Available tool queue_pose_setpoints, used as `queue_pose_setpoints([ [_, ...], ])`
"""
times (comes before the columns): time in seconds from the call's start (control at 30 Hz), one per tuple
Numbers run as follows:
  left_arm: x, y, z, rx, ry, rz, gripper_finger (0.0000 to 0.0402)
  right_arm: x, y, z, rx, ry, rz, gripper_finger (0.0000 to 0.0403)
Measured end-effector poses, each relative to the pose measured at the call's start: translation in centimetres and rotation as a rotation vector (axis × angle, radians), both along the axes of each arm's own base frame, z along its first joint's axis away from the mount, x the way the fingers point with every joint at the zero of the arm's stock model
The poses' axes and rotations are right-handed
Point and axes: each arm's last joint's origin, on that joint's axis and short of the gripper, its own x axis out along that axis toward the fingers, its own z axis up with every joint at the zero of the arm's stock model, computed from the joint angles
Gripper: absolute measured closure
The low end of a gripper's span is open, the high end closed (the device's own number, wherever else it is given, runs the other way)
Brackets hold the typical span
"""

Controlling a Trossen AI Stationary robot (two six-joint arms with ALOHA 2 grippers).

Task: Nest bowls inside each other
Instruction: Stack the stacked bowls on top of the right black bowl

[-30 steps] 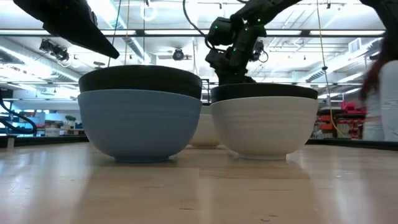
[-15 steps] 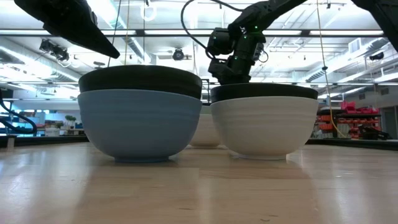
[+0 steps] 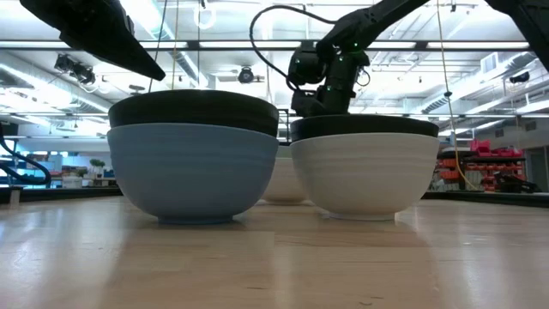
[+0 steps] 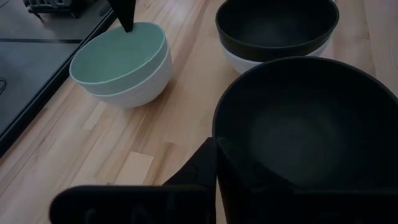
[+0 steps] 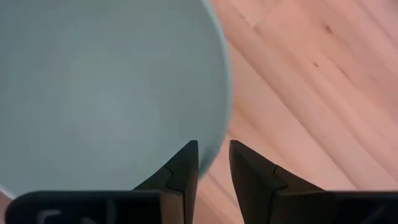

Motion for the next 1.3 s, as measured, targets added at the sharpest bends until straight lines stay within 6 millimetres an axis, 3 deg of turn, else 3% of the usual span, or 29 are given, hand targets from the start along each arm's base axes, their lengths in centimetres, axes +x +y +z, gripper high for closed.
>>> queue_pose_setpoints([
  [0.27, 0.0, 0.0, 0.0, 0.000, 0.000, 0.000, 0.0374, 0.1, 0.1, -1.1, 0.023, -0.041, 0.012, 0.0303],
  [0.57, 0.0, 0.0, 0.0, 0.000, 0.000, 0.000, 0.0387, -0.4, 0.4, -2.6, 0.050, -0.036, 0.016, 0.0303],
  [1.13, 0.0, 0.0, 0.0, 0.000, 0.000, 0.000, 0.0382, 0.1, 0.3, -2.5, 0.055, -0.094, 0.004, 0.0305],
  [1.3, 0.0, 0.0, 0.0, 0.000, 0.000, 0.000, 0.0387, 0.3, 0.7, -2.5, 0.064, -0.095, -0.011, 0.0325],
])
